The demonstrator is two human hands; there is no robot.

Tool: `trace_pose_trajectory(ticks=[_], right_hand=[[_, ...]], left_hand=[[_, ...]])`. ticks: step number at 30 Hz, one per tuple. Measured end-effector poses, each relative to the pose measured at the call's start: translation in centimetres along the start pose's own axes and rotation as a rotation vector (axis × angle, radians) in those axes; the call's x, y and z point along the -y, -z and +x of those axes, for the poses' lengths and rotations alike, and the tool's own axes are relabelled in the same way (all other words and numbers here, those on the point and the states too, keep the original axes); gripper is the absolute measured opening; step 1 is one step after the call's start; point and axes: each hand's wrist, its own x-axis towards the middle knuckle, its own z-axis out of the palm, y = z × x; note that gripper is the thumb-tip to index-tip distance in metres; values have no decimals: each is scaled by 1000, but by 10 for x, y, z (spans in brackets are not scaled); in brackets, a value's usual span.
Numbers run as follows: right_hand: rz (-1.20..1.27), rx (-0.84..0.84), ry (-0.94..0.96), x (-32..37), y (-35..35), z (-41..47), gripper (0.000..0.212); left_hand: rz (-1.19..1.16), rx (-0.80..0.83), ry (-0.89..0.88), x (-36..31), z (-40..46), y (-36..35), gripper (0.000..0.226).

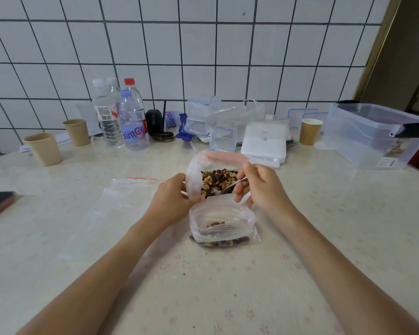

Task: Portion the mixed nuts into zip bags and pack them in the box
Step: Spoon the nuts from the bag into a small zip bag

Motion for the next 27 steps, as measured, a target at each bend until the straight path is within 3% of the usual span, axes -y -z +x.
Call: trace_pose_trajectory(ticks=[16,22,27], right_hand=[[327,-5,-295,-1,-1,2,34],[404,-52,-325,-2,2,3,32],[415,-87,-282,0,3,3,33]], left_hand=[[-453,-51,32,1,1,0,34],[-544,-97,52,-2,1,2,22],[-535,-111,77,-5,1,4,28]])
